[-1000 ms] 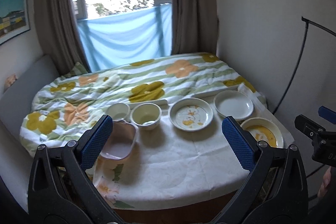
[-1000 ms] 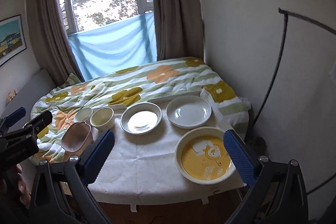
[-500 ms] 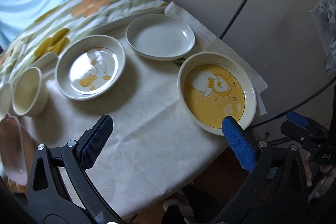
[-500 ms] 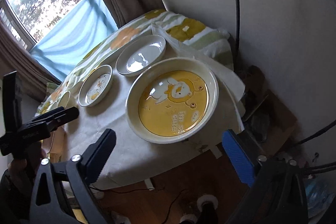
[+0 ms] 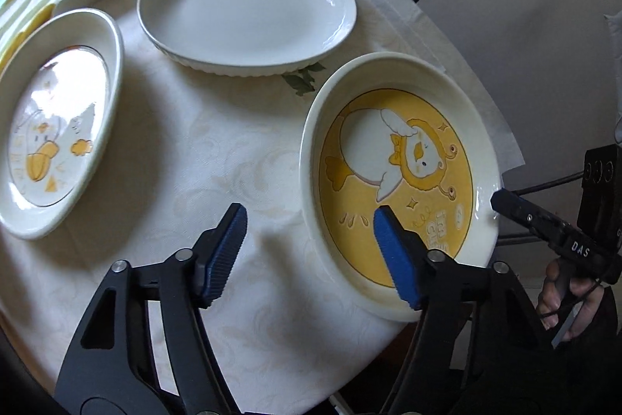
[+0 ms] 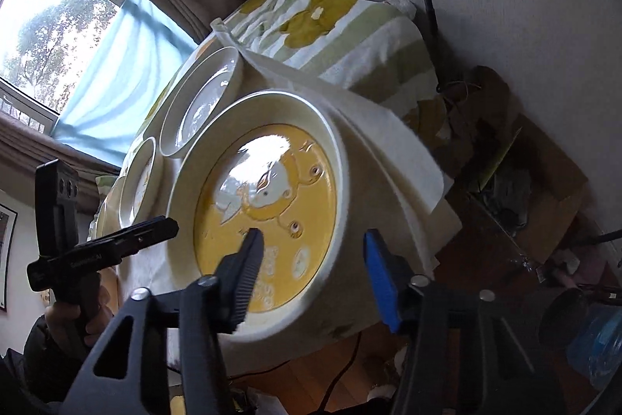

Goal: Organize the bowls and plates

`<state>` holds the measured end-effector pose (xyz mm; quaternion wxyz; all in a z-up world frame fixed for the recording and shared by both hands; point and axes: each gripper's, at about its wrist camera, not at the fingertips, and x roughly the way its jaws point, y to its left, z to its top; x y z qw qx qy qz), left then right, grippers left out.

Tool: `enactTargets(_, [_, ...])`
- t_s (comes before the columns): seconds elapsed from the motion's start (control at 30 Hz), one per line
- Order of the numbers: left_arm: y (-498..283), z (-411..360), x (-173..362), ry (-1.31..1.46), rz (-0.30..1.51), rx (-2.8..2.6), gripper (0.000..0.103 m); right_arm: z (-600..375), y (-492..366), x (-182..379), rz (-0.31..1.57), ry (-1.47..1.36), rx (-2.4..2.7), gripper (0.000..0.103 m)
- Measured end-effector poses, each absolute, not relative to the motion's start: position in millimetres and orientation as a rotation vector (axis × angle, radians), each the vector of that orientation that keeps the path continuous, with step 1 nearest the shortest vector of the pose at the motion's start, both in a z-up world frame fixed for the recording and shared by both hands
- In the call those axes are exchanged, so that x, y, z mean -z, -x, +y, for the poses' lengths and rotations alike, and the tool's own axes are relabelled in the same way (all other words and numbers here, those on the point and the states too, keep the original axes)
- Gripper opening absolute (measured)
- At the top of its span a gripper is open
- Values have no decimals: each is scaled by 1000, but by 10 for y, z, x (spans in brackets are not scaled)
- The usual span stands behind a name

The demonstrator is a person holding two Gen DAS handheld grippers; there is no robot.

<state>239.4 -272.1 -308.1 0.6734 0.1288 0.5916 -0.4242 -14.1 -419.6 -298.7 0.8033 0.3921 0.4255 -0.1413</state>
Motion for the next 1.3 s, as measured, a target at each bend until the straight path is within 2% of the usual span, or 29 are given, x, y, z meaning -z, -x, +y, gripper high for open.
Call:
enactTargets(0.03, [-2401,-2746,3109,-291,1341,959,50,-4227,118,3007,913,-843,299,39])
enactTargets(0.07, [-2408,-2770,3137,-295,1350,961,45,-4249,102,3022,916,-846,294,35])
enactTargets(0.27, [-2401,-2832,3220,-325,1358,940,26,-4341,-17,3131,925,-851,268,22])
enactTargets(0.4, [-2416,-2823,3252,-316,1360,929,23,-4388,-42,3171,932,-852,270,16])
enactTargets(0.63, [-2398,-2860,3318,-317,1338,936,20,-4377,-77,3167,949,-813,269,16])
enactTargets(1.3, [-2170,-2777,3080,-344,1199,890,20,-4278,-196,3038,979,-623,215,16])
